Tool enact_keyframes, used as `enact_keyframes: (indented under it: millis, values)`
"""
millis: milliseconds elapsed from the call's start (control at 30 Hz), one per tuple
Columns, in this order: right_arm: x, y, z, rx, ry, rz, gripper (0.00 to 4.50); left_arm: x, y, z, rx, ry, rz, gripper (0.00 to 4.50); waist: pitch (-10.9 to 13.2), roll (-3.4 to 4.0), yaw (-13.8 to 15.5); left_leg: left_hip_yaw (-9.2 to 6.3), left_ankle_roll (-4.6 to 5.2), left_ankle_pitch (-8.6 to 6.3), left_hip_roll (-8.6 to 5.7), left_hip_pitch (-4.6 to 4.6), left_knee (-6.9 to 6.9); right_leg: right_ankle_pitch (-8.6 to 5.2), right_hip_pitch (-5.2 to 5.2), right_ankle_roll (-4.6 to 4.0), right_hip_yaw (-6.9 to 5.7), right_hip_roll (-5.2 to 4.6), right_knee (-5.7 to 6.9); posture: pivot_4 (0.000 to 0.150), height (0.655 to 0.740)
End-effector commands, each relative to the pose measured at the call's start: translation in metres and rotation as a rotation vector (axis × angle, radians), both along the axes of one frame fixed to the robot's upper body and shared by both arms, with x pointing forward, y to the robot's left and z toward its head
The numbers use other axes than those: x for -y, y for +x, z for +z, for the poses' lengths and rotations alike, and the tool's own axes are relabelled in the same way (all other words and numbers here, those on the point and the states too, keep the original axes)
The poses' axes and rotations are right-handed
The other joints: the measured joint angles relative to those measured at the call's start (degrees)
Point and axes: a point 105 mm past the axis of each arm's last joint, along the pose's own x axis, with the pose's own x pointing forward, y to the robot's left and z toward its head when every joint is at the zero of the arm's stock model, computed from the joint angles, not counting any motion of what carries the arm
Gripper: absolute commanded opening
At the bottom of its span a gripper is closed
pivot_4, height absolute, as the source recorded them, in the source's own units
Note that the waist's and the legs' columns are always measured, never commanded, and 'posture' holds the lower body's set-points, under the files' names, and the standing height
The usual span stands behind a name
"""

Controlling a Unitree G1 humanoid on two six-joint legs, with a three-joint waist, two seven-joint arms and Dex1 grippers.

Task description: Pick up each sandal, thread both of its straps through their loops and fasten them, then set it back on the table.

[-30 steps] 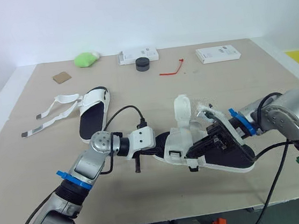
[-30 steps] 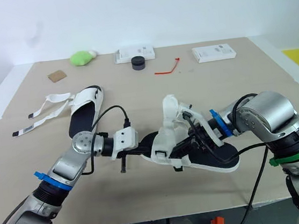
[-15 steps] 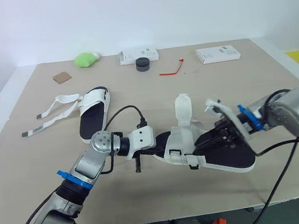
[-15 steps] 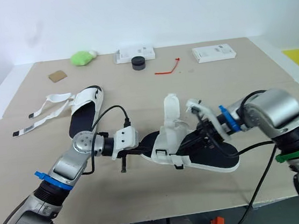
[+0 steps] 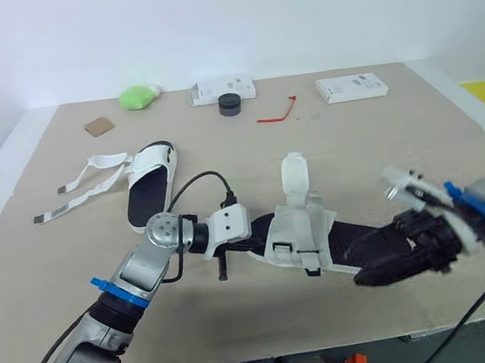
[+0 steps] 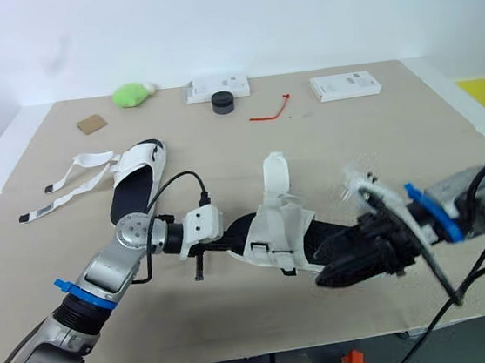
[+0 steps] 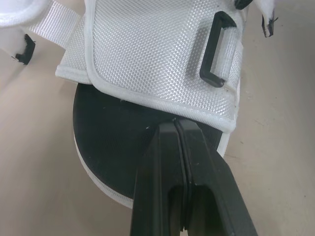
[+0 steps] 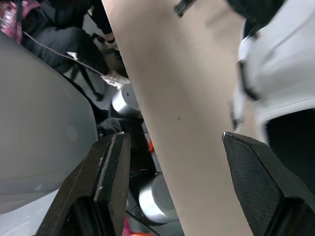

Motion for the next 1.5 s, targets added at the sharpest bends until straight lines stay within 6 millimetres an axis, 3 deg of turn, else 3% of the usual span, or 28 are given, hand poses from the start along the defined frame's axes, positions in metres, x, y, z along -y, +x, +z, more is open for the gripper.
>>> enact_keyframes:
  millis: [33, 267, 800, 1200, 1233, 1300, 1433, 1500]
  values:
    - [-0.008, 0.004, -0.008, 0.154, -0.022, -0.063, 3.24, -0.007, -0.002, -0.017, -0.049, 0.061, 0.023, 0.0, 0.0, -0.19, 0.0, -0.03, -0.01, 0.0, 0.02, 0.02, 0.06, -0.01, 0.01, -0.02, -0.03, 0.02, 0.01, 0.15, 0.74]
    - [-0.009, 0.004, -0.025, 0.186, -0.048, -0.118, 3.24, -0.006, -0.002, -0.016, -0.051, 0.062, 0.013, 0.0, 0.0, -0.12, 0.0, 0.07, -0.03, 0.0, -0.01, -0.01, 0.06, -0.01, -0.03, -0.01, 0.07, -0.02, 0.0, 0.15, 0.74]
    - [-0.006, 0.031, -0.05, 0.162, -0.074, -0.221, 3.24, -0.004, 0.0, -0.013, -0.041, 0.054, 0.022, 0.0, 0.0, -0.15, 0.0, 0.05, -0.03, 0.0, 0.0, 0.04, 0.04, -0.02, 0.01, -0.04, 0.06, -0.01, 0.0, 0.15, 0.74]
    - [-0.017, 0.029, -0.044, 0.082, 0.016, -0.214, 3.24, -0.005, 0.0, -0.016, -0.041, 0.056, 0.027, 0.0, 0.0, -0.16, 0.0, 0.04, -0.01, 0.01, -0.01, 0.0, 0.07, 0.02, 0.01, -0.06, 0.07, -0.01, 0.0, 0.15, 0.74]
    - [-0.017, 0.029, -0.043, 0.082, 0.018, -0.214, 2.67, -0.005, 0.0, -0.016, -0.041, 0.056, 0.027, 0.0, 0.0, -0.16, 0.0, 0.04, -0.01, 0.01, -0.01, 0.0, 0.07, 0.02, 0.01, -0.06, 0.07, -0.01, 0.0, 0.15, 0.74]
    - [-0.018, 0.029, -0.043, 0.084, 0.02, -0.211, 2.02, -0.005, 0.0, -0.016, -0.04, 0.057, 0.026, 0.0, 0.0, -0.16, 0.0, 0.03, -0.01, 0.01, -0.01, 0.0, 0.06, 0.02, 0.01, -0.06, 0.07, -0.01, 0.0, 0.15, 0.74]
    - [-0.019, 0.028, -0.042, 0.086, 0.024, -0.202, 0.04, -0.005, 0.0, -0.017, -0.04, 0.059, 0.025, 0.0, 0.0, -0.16, 0.0, 0.03, -0.01, 0.01, -0.01, 0.0, 0.06, 0.02, 0.01, -0.06, 0.07, -0.01, 0.0, 0.15, 0.74]
    - [-0.02, 0.027, -0.041, 0.084, 0.03, -0.194, 0.04, -0.006, 0.001, -0.017, -0.04, 0.06, 0.024, 0.0, 0.0, -0.16, 0.0, 0.04, -0.01, 0.01, -0.01, 0.0, 0.06, 0.02, 0.0, -0.06, 0.07, -0.01, 0.0, 0.15, 0.74]
